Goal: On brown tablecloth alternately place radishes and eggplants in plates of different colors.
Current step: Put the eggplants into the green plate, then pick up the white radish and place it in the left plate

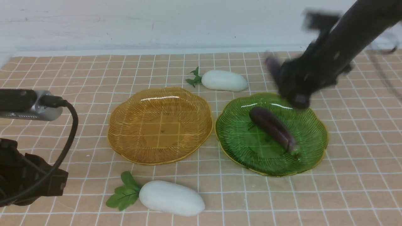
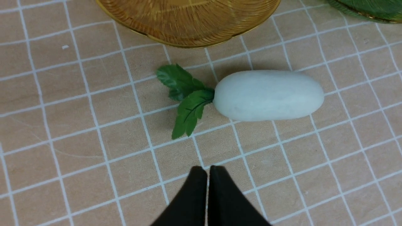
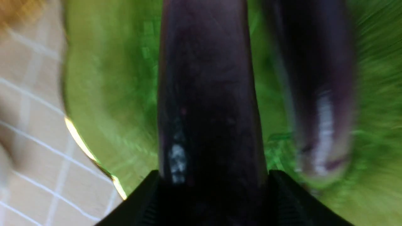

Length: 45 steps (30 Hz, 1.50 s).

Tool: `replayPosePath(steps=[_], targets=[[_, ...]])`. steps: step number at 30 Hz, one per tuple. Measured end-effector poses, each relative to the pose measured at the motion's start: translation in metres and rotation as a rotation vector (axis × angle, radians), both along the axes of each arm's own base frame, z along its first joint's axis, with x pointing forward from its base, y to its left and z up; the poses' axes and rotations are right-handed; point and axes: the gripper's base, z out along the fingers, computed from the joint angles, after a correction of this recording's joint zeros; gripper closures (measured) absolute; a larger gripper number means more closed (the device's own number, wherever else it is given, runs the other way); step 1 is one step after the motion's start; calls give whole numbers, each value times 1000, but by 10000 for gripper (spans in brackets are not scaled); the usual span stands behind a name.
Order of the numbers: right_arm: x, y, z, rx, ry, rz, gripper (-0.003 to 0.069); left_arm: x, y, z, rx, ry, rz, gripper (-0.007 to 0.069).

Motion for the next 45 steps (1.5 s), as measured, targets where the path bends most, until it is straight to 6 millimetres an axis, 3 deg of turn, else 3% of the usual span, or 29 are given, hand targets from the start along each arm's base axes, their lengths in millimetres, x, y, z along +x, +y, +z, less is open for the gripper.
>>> replayPosePath(steps=[5, 8, 11, 15, 17, 19, 21, 22, 25, 28, 30, 32, 37, 38, 41, 45], targets=[[-2, 16, -25, -38, 33, 51, 270, 0, -1, 1, 21, -25, -57, 627], [-2, 18, -28, -71, 30, 47, 176, 0, -5, 2, 24, -51, -120, 627], [1, 19, -19, -70, 1, 40, 92, 3, -13, 1, 5, -68, -205, 627], [-9, 15, 20, -39, -81, 27, 106, 19, -36, -8, -49, 0, -350, 627], [-27, 10, 57, 6, -149, 14, 155, 27, -46, -7, 17, 14, -461, 627], [-63, -2, 102, 59, -242, 33, 236, 36, -59, -8, 123, 26, -603, 627], [-93, -12, 127, 80, -304, 52, 298, 53, -73, -14, 207, 51, -696, 627], [-119, -22, 146, 96, -359, 62, 356, 60, -79, -19, 232, 65, -723, 627], [-177, -44, 169, 118, -449, 69, 481, 84, -96, -40, 285, 127, -776, 624], [-238, -67, 177, 141, -548, 65, 590, 102, -107, -67, 333, 148, -820, 560], [-267, -78, 182, 172, -618, 39, 620, 110, -114, -81, 371, 124, -887, 461], [-291, -87, 184, 204, -665, 4, 630, 114, -124, -95, 404, 103, -978, 314], [-336, -104, 192, 272, -766, -49, 636, 119, -144, -120, 468, 53, -1111, 6], [-340, -105, 191, 272, -765, -48, 636, 121, -145, -124, 475, 46, -1114, -22], [-339, -105, 190, 267, -752, -47, 636, 126, -147, -135, 493, 48, -1118, -59], [-336, -104, 189, 262, -739, -47, 636, 130, -149, -152, 507, 82, -1131, -37]])
